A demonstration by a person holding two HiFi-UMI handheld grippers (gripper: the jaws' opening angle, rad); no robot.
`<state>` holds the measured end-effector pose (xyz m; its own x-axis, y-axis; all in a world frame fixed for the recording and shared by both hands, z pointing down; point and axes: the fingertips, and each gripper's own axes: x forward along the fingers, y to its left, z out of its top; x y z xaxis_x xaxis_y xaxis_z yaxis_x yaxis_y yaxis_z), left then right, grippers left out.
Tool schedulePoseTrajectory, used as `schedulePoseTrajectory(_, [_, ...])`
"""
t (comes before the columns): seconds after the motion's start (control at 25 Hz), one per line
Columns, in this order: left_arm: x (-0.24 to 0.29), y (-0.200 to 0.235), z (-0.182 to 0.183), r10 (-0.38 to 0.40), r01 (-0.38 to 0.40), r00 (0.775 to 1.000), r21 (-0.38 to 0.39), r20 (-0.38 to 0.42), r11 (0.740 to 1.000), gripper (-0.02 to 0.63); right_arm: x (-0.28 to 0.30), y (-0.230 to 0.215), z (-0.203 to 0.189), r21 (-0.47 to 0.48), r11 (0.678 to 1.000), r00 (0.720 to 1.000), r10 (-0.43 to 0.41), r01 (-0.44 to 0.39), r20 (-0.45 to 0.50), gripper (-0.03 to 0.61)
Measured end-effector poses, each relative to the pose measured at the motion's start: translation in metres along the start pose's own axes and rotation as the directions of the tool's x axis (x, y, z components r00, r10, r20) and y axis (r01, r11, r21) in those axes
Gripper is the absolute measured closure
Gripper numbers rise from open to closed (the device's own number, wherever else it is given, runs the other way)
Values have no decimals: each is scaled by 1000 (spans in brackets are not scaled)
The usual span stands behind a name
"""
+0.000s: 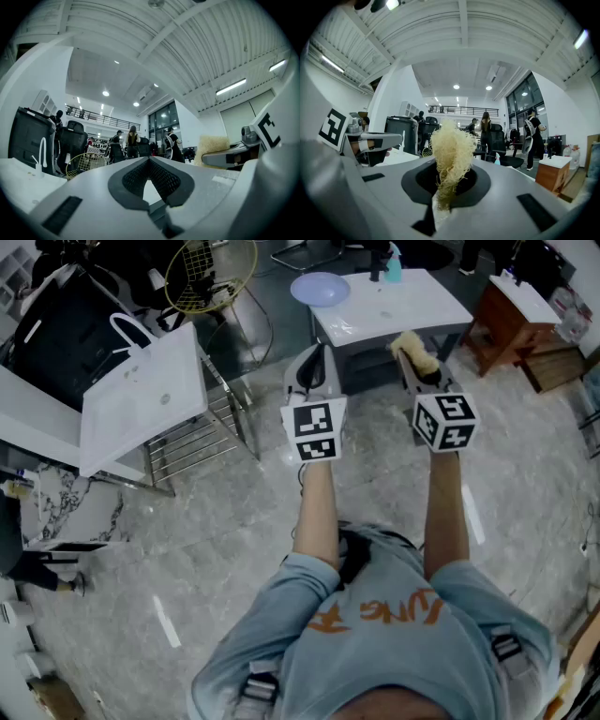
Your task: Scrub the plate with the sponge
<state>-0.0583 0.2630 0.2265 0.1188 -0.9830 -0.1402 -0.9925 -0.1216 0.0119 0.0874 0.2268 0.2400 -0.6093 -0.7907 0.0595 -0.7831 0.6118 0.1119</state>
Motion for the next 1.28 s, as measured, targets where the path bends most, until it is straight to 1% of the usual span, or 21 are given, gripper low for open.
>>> schedulePoseTrajectory(0.08, [1, 6, -3, 2, -2, 1000, -5, 3, 1000, 618, 4, 0, 0, 38, 999, 1000, -10, 9, 16, 551])
schedulePoseTrajectory(0.16, [2, 12, -7, 5, -5, 1000, -14, 1, 1000, 618, 6, 1, -1, 56, 998, 1000, -18, 17, 22, 551])
schedulePoseTrajectory(0.52, [3, 42, -20, 36, -37, 999, -69, -13, 997, 618, 12, -7, -6, 50, 996, 998, -69, 68, 10, 549])
schedulePoseTrajectory(0.72, [3, 54, -24, 43, -44, 999, -94, -13, 995, 618, 18, 2, -3, 26, 998, 998, -60, 60, 12, 548])
schedulePoseTrajectory(0.96, [8, 68, -26, 44, -45, 999, -136, -12, 990, 618, 27, 1, 4, 5, 998, 998, -62, 62, 14, 548])
schedulePoseTrajectory(1.28, [21, 90, -21, 71, -69, 997, -150, 10, 986, 618, 52, 3, 22, -37, 999, 998, -33, 35, 48, 548])
